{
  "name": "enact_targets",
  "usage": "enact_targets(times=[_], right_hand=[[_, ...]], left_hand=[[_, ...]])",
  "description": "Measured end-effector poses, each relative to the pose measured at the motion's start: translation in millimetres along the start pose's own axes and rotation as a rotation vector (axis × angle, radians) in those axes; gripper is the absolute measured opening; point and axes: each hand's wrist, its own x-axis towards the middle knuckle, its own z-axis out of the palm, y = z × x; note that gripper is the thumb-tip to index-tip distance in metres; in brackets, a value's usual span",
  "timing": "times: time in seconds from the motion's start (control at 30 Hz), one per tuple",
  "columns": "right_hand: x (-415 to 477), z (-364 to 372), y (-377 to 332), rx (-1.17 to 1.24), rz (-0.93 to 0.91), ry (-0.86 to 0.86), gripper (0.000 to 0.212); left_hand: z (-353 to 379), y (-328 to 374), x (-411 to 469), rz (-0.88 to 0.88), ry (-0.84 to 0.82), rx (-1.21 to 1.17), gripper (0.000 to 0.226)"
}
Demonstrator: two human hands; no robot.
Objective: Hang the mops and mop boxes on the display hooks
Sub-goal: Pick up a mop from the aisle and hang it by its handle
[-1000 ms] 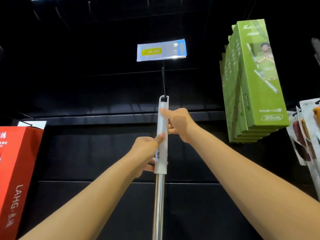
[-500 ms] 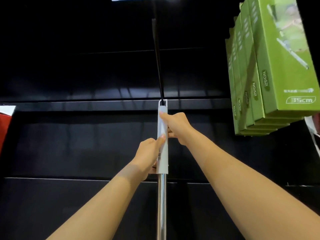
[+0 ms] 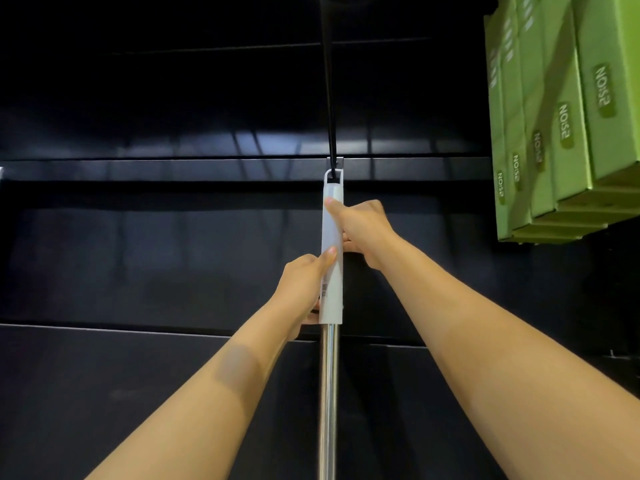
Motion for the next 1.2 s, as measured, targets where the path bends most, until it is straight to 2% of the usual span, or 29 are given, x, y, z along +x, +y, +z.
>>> enact_targets(times=[0.17, 0.37, 0.47, 0.57, 0.7, 0.83, 1.07, 1.2], right_hand=[[1, 3, 4, -0.029, -0.019, 0.012, 0.032], [-4, 7, 5, -0.062, -0.002, 0.033, 0.05], [-20, 3, 13, -0.1, 0.025, 0.048, 0.051], [-46, -14, 23, -0.31, 0.008, 0.07, 0.039], [-91, -50, 21, -0.766, 0.028, 0.056, 0.043], [-144, -78, 4, -1.196, 0.198, 0.072, 0.066], [-246, -116, -16, -1.47, 0.468, 0.125, 0.071], [-314, -137, -23, -1.544, 0.587, 0.153, 0.069]], left_hand=[[0, -7, 4, 0.006, 0.005, -0.014, 0.037], [-3, -8, 6, -0.003, 0.025, 0.002, 0.032], [-9, -8, 2, -0.052, 0.061, 0.017, 0.032], [-25, -12, -5, -0.025, 0.115, 0.103, 0.028], [-49, -18, -21, 0.092, 0.182, 0.368, 0.032], [-64, -24, -47, 0.121, 0.146, 0.722, 0.065], [-42, -45, -104, 0.292, 0.028, 0.952, 0.075], [-16, -62, -141, 0.391, -0.074, 0.999, 0.083]])
